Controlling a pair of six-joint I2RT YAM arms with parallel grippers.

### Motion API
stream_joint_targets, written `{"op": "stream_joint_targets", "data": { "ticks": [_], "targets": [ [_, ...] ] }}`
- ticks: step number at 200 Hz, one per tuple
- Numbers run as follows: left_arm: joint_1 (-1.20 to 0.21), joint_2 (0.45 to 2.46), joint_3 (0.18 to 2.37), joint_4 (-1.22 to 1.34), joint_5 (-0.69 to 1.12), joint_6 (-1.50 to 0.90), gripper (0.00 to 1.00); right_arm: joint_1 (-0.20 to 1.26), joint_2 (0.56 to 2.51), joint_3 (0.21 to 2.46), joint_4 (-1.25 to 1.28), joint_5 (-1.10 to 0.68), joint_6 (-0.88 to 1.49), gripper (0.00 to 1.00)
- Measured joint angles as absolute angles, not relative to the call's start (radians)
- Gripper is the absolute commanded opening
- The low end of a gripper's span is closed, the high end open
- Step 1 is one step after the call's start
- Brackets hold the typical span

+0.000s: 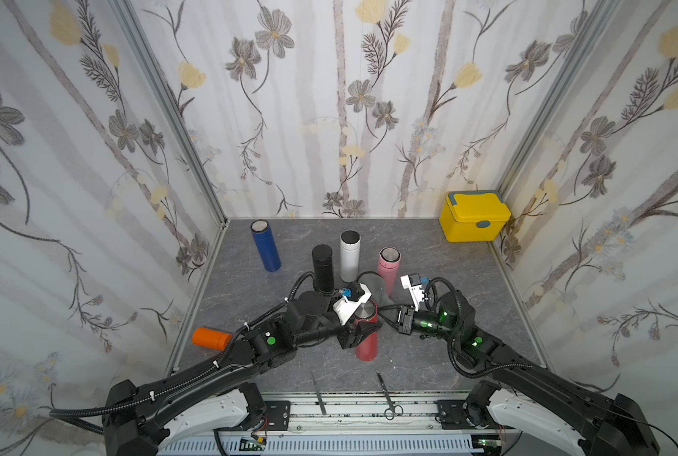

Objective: Wipe the surface of the thermos
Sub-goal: Wipe the dirt from the surface of the thermos.

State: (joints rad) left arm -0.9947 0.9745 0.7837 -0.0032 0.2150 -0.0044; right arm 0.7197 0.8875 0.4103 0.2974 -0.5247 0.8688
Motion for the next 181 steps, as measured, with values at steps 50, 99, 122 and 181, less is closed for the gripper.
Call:
{"op": "stream_joint_targets", "data": {
  "ticks": [50, 99, 122, 181],
  "targets": [
    [-0.986, 1.008, 0.802, 0.048, 0.166, 0.0, 0.0, 0.723, 0.707, 0.36, 0.041, -0.447, 0.824, 0.0],
    [-0.986, 1.05, 0.774, 0.049, 0.108, 0.0, 0.0, 0.723, 0.616, 0.64, -0.134, -0.273, 0.713, 0.0],
    [-0.986, 1.044, 0.73, 0.06, 0.073, -0.001, 0.0, 0.724, 0.635, 0.72, -0.13, -0.238, 0.69, 0.0],
    [-0.986, 1.041, 0.616, 0.145, -0.009, -0.004, 0.0, 0.728, 0.782, 0.735, 0.1, -0.393, 0.754, 0.0]
  ]
}}
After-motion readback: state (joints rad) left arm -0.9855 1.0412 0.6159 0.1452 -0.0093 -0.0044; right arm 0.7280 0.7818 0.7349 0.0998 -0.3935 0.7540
